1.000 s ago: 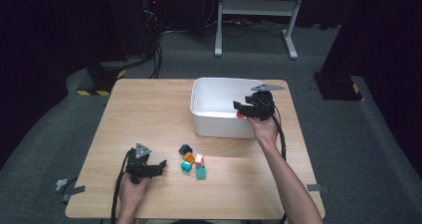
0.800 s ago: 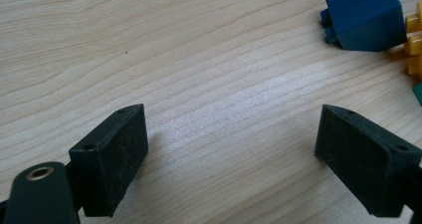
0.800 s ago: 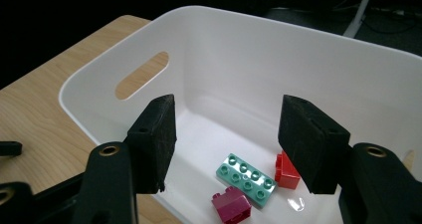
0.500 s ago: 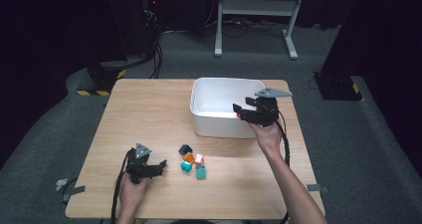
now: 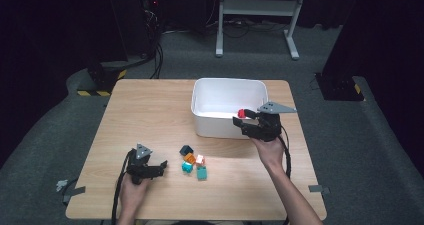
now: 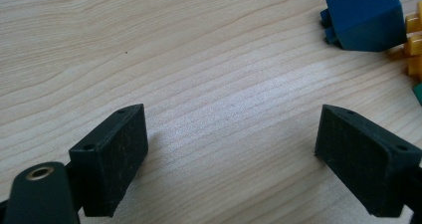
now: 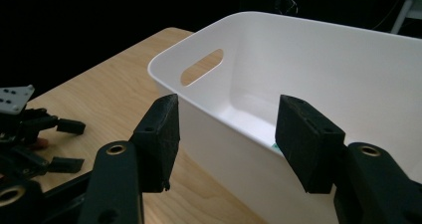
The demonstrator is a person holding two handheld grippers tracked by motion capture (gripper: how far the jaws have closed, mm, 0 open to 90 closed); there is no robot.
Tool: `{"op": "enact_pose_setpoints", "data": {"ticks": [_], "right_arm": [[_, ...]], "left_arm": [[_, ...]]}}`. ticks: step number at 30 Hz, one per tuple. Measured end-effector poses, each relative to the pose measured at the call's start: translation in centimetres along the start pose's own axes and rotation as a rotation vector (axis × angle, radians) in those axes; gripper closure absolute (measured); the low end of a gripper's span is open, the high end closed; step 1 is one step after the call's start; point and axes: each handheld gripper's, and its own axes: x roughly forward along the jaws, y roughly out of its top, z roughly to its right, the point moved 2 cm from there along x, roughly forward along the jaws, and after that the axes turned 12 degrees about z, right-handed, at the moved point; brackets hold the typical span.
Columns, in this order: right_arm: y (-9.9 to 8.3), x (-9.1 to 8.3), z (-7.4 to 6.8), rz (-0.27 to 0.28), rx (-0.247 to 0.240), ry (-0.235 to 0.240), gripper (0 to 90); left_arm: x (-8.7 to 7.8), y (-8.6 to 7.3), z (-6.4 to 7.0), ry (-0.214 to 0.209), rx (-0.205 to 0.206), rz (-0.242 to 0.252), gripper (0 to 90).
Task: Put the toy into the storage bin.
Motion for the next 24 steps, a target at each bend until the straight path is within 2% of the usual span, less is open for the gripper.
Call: {"op": "enact_pose_setpoints", "data": {"ticks": [4, 12, 18, 24], "right_arm": [[-1.4, -0.5, -1.4, -0.015, -0.008, 0.031, 43.5], [-3.3, -0.3, -3.3, -0.039, -0.023, 0.074, 44.2], [-5.4, 0.8, -4.8, -0.084, -0.027, 0.118, 44.5], [-7.0, 2.1, -5.4, -0.116, -0.019, 0.142, 44.4]], "left_arm": [[0.0, 0.0, 0.0, 0.0, -0.002, 0.002, 13.0], [0.0, 0.0, 0.0, 0.0, -0.002, 0.001, 13.1], [0.0, 0.0, 0.0, 0.0, -0.002, 0.002, 13.1], [0.0, 0.0, 0.0, 0.0, -0.002, 0.001, 13.1]]}}
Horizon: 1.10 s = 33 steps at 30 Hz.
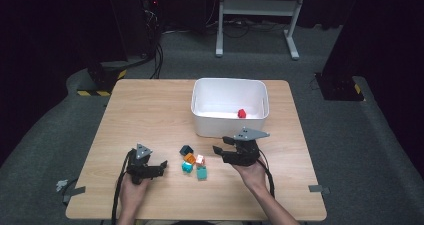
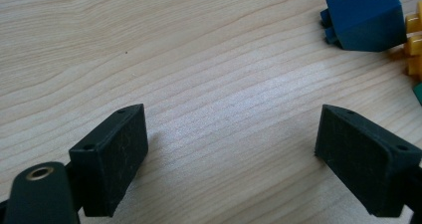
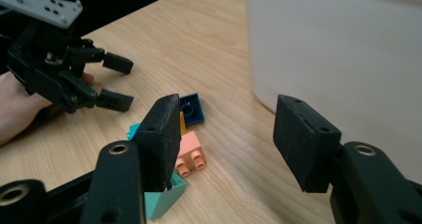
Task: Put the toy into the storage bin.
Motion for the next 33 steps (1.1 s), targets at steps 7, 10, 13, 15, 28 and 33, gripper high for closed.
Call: {"op": "enact_pose_setpoints", "data": {"ticks": [7, 10, 13, 15, 28, 33], "right_arm": [[-1.6, 1.8, -0.8, -0.036, 0.013, 0.037, 44.2], [-2.4, 3.0, -1.3, -0.066, 0.015, 0.066, 44.1], [-2.9, 3.6, -1.5, -0.082, 0.022, 0.075, 44.1], [-3.2, 4.1, -1.6, -0.09, 0.021, 0.079, 44.1], [-4.2, 6.0, -2.0, -0.136, 0.01, 0.091, 44.0], [-4.6, 6.7, -2.1, -0.153, 0.003, 0.094, 44.1]], "left_arm": [[0.0, 0.0, 0.0, 0.0, 0.0, 0.001, 13.1], [0.0, 0.0, 0.0, 0.0, 0.0, 0.001, 13.1], [0.0, 0.0, 0.0, 0.0, 0.0, 0.0, 13.1], [0.0, 0.0, 0.0, 0.0, 0.001, 0.0, 13.1], [0.0, 0.0, 0.0, 0.0, 0.0, 0.0, 13.1], [0.0, 0.0, 0.0, 0.0, 0.0, 0.001, 13.1]]}}
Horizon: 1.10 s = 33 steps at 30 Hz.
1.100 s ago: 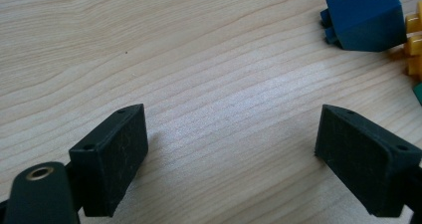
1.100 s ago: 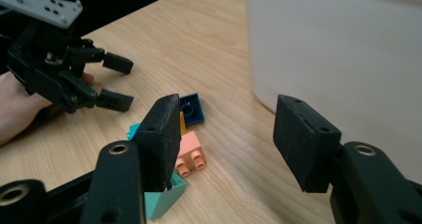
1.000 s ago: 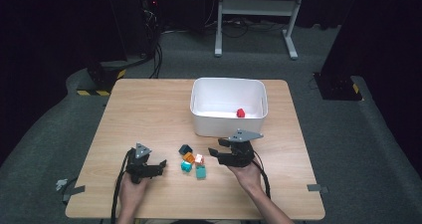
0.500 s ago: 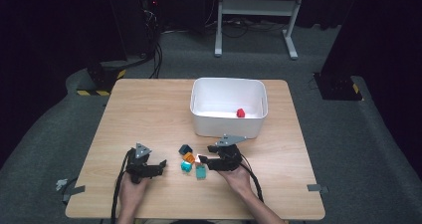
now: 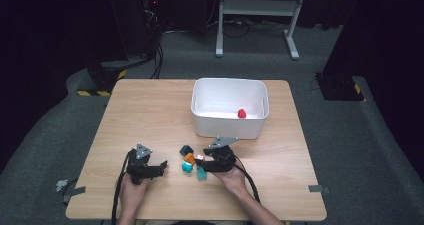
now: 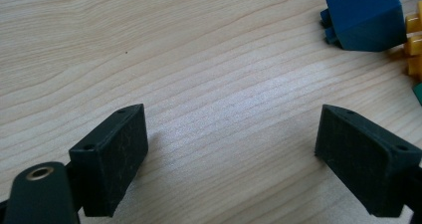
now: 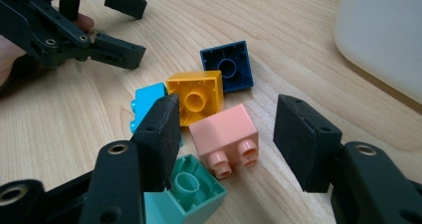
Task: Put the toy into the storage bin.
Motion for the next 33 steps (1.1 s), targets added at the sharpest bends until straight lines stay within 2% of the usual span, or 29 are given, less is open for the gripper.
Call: {"op": "enact_pose_setpoints", "data": {"ticks": [6, 15, 19, 33], "right_arm": [[-0.28, 0.58, 0.1, -0.016, 0.004, -0.007, 45.1], [-0.61, 1.04, 0.06, -0.041, -0.01, -0.016, 52.4], [-0.66, 1.11, -0.02, -0.046, -0.022, -0.018, 55.5], [-0.48, 0.89, -0.03, -0.042, -0.042, -0.026, 57.9]], "left_arm": [[0.0, 0.0, 0.0, 0.0, -0.001, 0.0, 13.1], [0.0, 0.0, 0.0, 0.0, 0.0, 0.0, 13.1], [0.0, 0.0, 0.0, 0.0, -0.001, 0.0, 13.1], [0.0, 0.0, 0.0, 0.0, 0.0, 0.0, 13.1]]}}
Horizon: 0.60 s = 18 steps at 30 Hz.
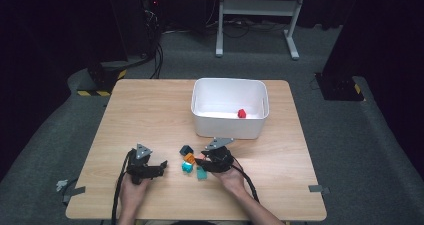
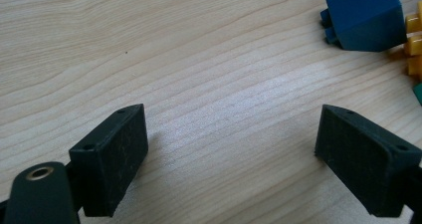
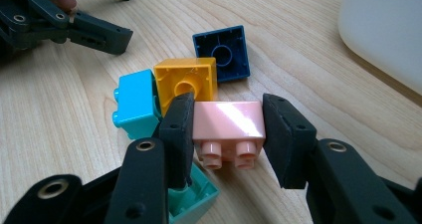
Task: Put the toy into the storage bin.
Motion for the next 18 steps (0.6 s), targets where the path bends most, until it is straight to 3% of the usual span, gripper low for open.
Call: {"op": "enact_pose_setpoints", "data": {"ticks": [18], "right_arm": [[0.4, -0.83, 0.09, 0.014, -0.01, 0.0, 58.8]], "left_arm": [[0.0, 0.0, 0.0, 0.0, 0.0, 0.0, 13.1]]}}
